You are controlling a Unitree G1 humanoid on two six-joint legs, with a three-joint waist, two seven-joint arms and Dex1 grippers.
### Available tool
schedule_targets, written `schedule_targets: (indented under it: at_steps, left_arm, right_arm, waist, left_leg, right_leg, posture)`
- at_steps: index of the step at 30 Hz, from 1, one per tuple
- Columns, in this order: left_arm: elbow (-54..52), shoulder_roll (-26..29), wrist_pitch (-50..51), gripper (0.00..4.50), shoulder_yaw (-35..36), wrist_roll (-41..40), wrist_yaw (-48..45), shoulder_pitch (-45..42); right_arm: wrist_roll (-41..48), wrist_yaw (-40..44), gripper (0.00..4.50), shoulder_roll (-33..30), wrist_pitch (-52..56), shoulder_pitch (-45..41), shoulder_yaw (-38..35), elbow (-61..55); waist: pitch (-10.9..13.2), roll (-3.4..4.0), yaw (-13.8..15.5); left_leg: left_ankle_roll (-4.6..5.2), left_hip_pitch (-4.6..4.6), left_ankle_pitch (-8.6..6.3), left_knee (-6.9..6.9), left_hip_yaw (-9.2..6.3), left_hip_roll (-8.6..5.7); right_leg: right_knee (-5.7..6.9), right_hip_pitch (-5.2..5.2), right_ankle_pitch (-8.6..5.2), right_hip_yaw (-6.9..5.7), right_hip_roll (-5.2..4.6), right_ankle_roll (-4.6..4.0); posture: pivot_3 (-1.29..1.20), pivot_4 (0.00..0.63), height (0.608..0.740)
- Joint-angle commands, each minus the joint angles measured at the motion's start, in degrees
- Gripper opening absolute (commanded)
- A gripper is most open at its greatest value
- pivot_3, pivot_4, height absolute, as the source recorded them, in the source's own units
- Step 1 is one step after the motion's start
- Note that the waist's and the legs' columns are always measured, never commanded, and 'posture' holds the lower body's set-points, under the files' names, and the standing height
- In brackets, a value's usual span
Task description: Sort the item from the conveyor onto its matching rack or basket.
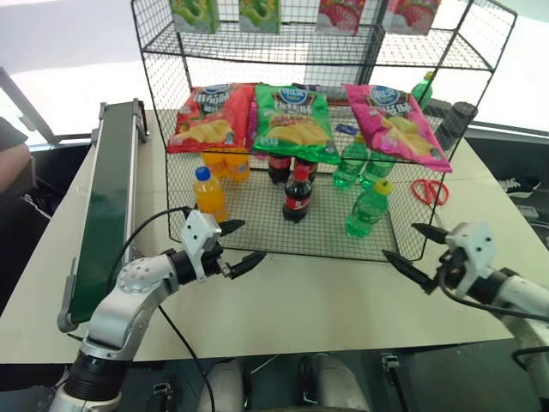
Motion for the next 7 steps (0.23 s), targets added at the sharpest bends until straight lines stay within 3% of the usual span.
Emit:
schedule_targets:
  at_steps: [1,7]
  left_arm:
    - [-0.7,1.6,-0.1,4.50,1.5,-0.3,-1.3,0.5]
    - [-0.4,3.1,-1.2,4.50,2.3,-0.6,-3.1,1.0]
  right_arm:
    - [1.0,1.2,4.45,-0.9,0.1,0.9,-3.2,-0.8]
    - [1.8,0.8,4.45,-1.2,2.6,1.1,-3.0,-3.6]
  waist:
    - [0.0,0.00,0.0]
    - [0.0,0.00,0.0]
  left_leg:
    - [0.00,-0.01,0.00,0.00,0.00,0.00]
    - [0.00,-0.01,0.00,0.00,0.00,0.01]
  right_leg:
    - [-0.02,0.00,0.00,0.00,0.00,0.00]
    - [-0.02,0.01,0.00,0.00,-0.01,0.00]
  posture:
    - [0.00,0.150,0.736]
    - [0.00,0.150,0.736]
